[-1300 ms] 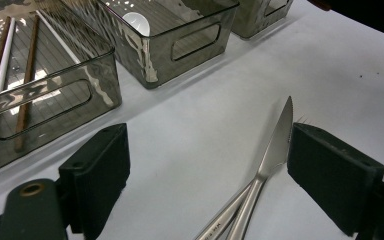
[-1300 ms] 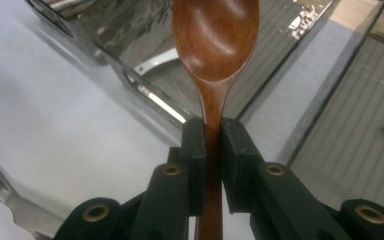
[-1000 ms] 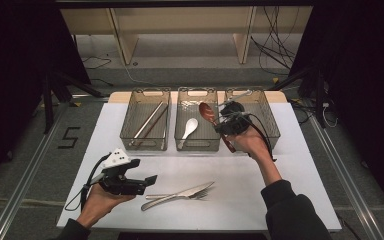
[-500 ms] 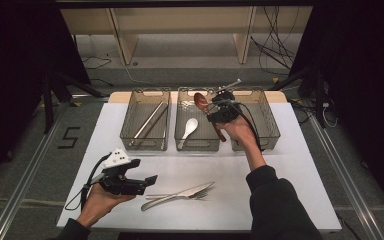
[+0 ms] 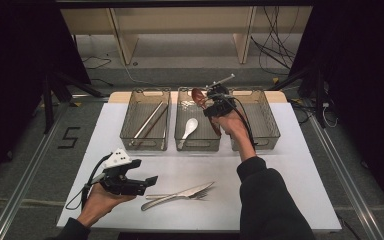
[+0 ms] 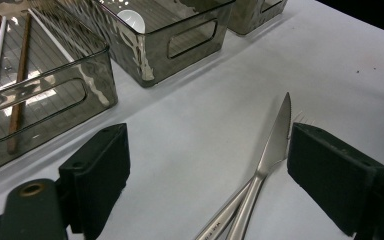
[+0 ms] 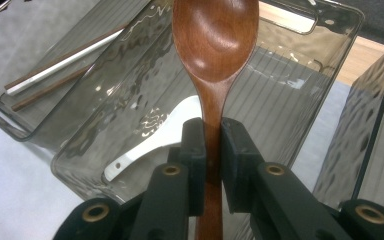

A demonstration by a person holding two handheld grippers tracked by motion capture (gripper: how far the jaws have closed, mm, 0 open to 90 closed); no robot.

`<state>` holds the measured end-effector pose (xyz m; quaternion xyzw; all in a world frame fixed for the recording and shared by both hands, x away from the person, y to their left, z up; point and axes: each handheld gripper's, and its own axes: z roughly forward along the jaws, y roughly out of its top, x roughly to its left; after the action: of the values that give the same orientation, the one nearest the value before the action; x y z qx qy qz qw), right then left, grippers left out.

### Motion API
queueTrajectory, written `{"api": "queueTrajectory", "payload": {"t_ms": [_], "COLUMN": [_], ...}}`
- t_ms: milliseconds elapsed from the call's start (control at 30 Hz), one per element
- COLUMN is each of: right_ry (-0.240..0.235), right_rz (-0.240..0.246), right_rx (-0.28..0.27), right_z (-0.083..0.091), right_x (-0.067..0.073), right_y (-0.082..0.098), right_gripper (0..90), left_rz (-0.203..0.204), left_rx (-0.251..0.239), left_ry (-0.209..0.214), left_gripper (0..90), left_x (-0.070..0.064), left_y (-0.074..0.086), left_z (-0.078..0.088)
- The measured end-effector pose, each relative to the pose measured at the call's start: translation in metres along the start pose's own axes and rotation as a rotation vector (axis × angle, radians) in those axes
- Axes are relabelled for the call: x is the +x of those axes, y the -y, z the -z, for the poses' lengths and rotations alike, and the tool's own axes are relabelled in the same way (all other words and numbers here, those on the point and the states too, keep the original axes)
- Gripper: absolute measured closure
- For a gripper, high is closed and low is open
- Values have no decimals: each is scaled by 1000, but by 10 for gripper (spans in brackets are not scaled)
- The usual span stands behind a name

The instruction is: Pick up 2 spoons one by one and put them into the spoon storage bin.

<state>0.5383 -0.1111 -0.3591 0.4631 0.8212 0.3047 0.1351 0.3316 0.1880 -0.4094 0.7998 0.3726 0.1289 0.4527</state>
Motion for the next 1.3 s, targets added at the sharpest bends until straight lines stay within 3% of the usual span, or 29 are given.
{"api": "queueTrajectory", "payload": {"t_ms": [733,967,1167,1300], "right_ry": [33,-17,-50,-70], "right_rz": [-32,-40,7,53], "right_rx": [53,43,21,4], "right_z": [-32,-31,-18,-3], "right_x": [-3,-1,3,6], "right_y": [-6,-4,0,8], "right_gripper": [809,613,517,459], "left_rz": [-7,-10,-6,-29], "left_rx": [13,20,41,103], "left_ry": [20,21,31,46], "left_gripper": [168,167,167,166], "left_x": [0,-1,-3,-5], "left_y": [0,1,2,3], "left_z": [-2,-3,-5,-10]}}
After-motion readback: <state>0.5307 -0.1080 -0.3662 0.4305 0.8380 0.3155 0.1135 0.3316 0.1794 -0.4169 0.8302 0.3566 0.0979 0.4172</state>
